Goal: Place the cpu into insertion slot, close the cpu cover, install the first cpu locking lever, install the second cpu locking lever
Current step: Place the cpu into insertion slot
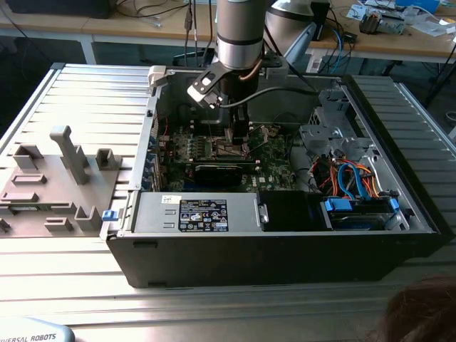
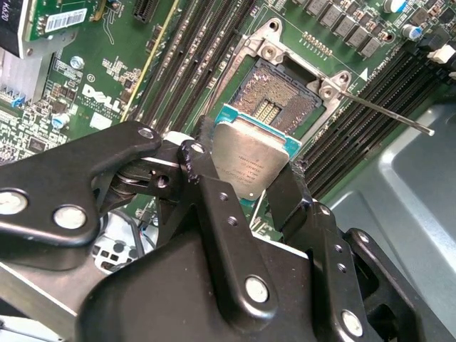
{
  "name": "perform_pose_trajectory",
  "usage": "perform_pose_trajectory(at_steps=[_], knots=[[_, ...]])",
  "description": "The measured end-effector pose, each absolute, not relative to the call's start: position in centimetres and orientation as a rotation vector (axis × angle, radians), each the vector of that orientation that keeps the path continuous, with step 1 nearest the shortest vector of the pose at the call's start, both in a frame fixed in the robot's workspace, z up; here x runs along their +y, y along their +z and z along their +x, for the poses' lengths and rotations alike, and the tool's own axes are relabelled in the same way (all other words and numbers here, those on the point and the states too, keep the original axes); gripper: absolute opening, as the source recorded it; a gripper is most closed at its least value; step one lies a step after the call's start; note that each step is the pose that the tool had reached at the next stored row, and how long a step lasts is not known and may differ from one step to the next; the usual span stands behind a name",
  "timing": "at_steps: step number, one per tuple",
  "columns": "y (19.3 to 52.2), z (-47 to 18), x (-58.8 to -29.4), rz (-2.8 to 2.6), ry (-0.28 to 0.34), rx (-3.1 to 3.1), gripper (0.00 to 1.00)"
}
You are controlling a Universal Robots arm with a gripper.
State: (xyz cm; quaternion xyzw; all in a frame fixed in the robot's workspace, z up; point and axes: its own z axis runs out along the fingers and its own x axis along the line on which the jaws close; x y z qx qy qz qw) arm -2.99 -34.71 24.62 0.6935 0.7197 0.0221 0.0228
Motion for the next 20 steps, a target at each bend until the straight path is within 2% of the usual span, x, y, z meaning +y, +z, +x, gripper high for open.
perform_pose_trajectory(at_steps=[20], knots=[[24.22,-2.99,-34.71,2.148,0.068,2.229,0.54]])
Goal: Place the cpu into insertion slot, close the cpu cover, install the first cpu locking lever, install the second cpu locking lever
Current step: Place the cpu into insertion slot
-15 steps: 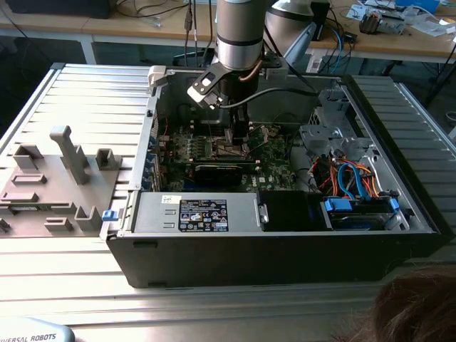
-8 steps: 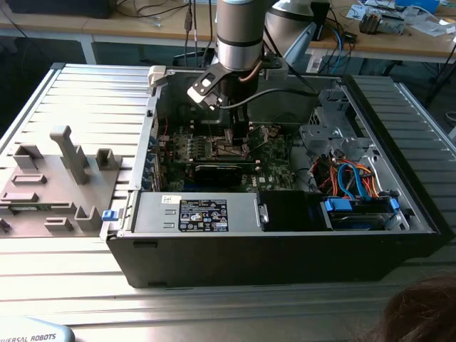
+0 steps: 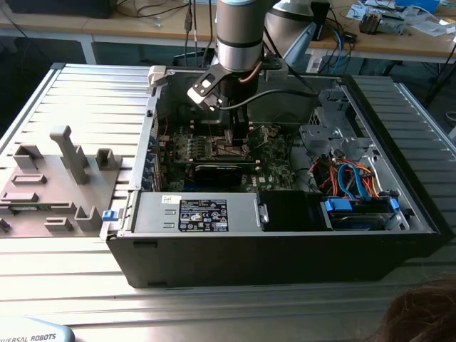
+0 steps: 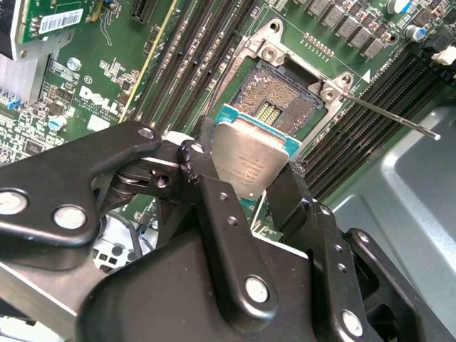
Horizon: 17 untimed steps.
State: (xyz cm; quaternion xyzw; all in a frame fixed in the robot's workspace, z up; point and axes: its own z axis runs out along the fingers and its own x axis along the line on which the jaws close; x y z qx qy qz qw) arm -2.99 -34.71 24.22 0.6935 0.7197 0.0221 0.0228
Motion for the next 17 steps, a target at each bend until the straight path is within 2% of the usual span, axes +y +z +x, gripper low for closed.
perform_pose_trajectory(at_steps=[17], knots=[[23.76,-2.99,-34.71,2.148,0.068,2.229,0.54]])
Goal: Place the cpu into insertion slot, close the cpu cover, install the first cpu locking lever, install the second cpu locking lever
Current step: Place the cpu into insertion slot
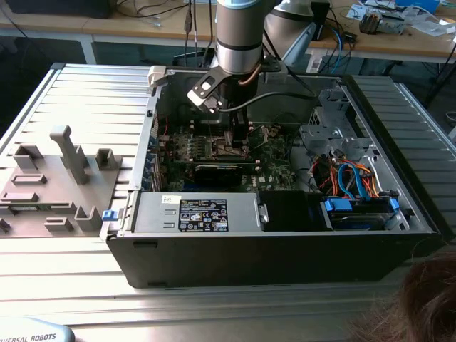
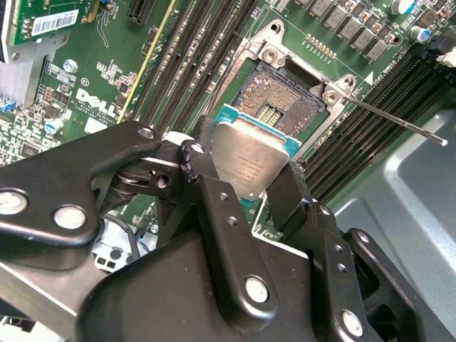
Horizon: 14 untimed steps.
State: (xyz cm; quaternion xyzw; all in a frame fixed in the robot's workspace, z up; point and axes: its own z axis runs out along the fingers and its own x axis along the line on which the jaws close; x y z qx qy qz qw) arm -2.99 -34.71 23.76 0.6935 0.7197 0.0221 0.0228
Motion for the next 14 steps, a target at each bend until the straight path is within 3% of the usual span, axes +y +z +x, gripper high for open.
perform_pose_trajectory(at_steps=[14], knots=[[21.7,-3.0,-34.7,2.148,0.068,2.229,0.54]])
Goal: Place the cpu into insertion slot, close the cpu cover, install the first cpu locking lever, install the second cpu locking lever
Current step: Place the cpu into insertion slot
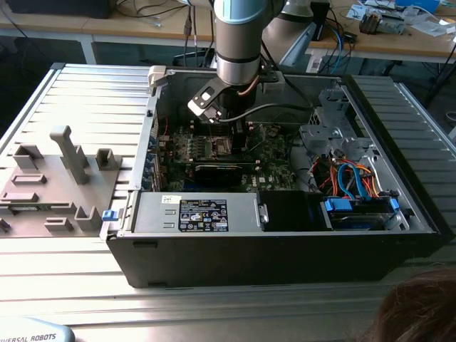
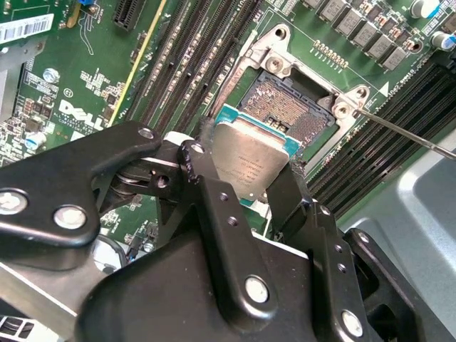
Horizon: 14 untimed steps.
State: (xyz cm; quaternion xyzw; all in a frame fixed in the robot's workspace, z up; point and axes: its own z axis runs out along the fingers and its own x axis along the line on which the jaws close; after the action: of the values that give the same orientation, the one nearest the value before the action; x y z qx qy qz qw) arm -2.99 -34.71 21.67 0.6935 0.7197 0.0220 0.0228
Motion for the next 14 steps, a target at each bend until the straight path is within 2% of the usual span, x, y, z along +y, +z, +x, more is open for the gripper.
perform_pose_trajectory(at_steps=[14], knots=[[21.55,-2.99,-34.71,2.148,0.068,2.229,0.54]])
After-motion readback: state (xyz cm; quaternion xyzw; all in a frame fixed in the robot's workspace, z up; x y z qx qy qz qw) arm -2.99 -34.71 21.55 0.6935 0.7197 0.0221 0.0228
